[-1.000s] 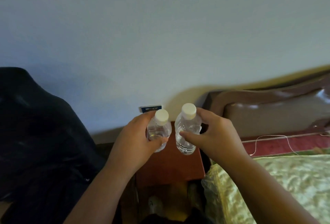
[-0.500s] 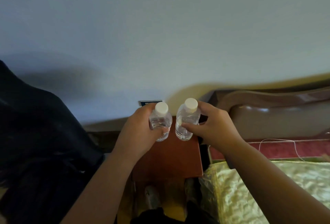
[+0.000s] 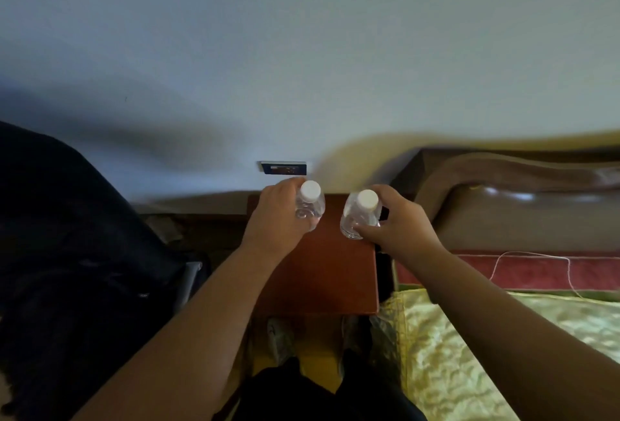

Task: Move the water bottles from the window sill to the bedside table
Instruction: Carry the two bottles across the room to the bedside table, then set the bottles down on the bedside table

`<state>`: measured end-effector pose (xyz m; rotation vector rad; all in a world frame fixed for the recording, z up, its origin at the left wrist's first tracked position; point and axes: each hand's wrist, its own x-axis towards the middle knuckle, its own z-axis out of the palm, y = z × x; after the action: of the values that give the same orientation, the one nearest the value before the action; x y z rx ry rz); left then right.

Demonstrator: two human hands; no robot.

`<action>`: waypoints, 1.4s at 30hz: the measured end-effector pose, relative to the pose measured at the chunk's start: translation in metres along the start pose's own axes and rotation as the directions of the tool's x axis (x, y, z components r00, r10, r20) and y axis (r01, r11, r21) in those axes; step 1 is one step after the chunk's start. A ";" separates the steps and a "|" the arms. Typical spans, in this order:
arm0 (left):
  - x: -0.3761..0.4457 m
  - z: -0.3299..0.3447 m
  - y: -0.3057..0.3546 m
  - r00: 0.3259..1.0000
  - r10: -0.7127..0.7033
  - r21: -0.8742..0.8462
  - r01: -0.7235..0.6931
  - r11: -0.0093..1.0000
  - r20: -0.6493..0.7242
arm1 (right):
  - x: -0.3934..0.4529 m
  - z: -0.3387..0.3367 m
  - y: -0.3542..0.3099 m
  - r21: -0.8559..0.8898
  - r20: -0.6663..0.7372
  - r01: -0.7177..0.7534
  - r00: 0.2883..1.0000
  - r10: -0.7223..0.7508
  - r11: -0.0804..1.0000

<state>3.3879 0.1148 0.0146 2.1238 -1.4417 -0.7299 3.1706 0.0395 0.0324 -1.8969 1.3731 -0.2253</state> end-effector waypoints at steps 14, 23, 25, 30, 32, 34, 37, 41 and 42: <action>0.064 0.095 -0.042 0.993 -0.090 0.006 0.090 0.996 0.074 | 0.072 0.054 0.055 -0.143 0.090 -0.088 0.991 0.101 0.986; 0.088 0.134 -0.057 0.993 -0.075 0.059 0.070 0.996 0.092 | 0.105 0.084 0.083 -0.173 0.072 -0.148 0.984 0.162 0.974; 0.096 0.143 -0.060 0.996 -0.055 0.053 0.051 0.997 0.076 | 0.113 0.091 0.088 -0.187 0.065 -0.156 0.983 0.171 0.970; 0.108 0.164 -0.068 0.996 -0.040 0.059 0.035 0.998 0.081 | 0.134 0.104 0.101 -0.292 0.073 -0.153 0.981 0.181 0.944; 0.111 0.173 -0.069 0.994 -0.049 0.065 0.042 0.997 0.099 | 0.140 0.110 0.109 -0.337 0.113 -0.137 0.976 0.184 0.931; 0.114 0.185 -0.072 0.991 -0.077 0.040 0.072 0.997 0.114 | 0.143 0.113 0.115 -0.352 0.118 -0.141 0.974 0.193 0.925; 0.118 0.199 -0.074 0.984 -0.098 0.003 0.098 0.995 0.151 | 0.142 0.112 0.120 -0.186 0.119 -0.229 0.960 0.254 0.955; 0.127 0.204 -0.070 0.971 -0.164 -0.081 0.180 0.980 0.172 | 0.150 0.106 0.129 -0.157 0.144 -0.243 0.953 0.266 0.957; 0.127 0.204 -0.069 0.967 -0.178 -0.084 0.195 0.977 0.181 | 0.150 0.105 0.128 -0.166 0.143 -0.240 0.954 0.264 0.956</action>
<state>3.3402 0.0023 -0.2033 2.1822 -1.2695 -1.0594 3.1943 -0.0570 -0.1676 -1.7883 1.5359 0.1601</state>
